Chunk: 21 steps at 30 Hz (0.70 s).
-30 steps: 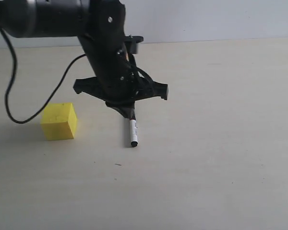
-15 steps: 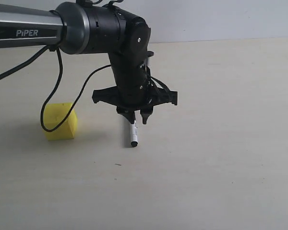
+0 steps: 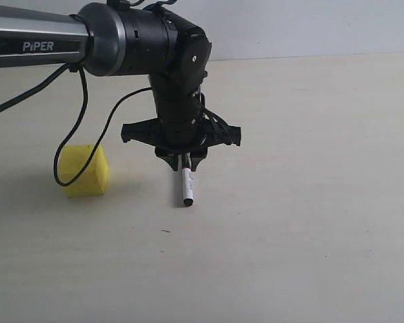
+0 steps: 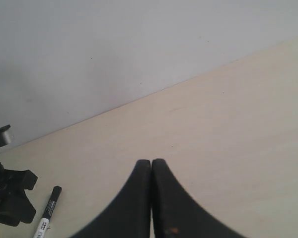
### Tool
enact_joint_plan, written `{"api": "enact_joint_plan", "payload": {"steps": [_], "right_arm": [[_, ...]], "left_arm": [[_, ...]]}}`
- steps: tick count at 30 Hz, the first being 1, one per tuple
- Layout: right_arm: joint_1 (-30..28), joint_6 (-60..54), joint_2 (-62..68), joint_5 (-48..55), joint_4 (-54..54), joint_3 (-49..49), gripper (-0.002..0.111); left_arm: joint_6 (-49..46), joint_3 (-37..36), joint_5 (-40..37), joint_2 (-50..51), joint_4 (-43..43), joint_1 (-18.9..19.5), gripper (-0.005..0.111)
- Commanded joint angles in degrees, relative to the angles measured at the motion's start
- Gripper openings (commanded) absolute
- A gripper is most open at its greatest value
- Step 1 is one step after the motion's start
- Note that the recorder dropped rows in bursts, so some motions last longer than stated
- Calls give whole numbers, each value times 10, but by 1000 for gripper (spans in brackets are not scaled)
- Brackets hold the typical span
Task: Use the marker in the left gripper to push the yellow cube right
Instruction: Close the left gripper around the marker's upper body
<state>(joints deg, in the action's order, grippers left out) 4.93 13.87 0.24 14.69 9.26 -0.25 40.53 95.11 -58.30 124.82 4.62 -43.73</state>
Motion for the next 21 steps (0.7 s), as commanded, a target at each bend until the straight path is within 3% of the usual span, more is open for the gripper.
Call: {"api": "enact_joint_plan", "payload": {"steps": [1,21], "right_arm": [[-3,-3,-2,-9,-2,2,0],[-3,-3,-2,-9,-2,2,0]], "left_arm": [[7,3,-1,0,7,-2,31],[7,3,16,46,3,-2,31]]}}
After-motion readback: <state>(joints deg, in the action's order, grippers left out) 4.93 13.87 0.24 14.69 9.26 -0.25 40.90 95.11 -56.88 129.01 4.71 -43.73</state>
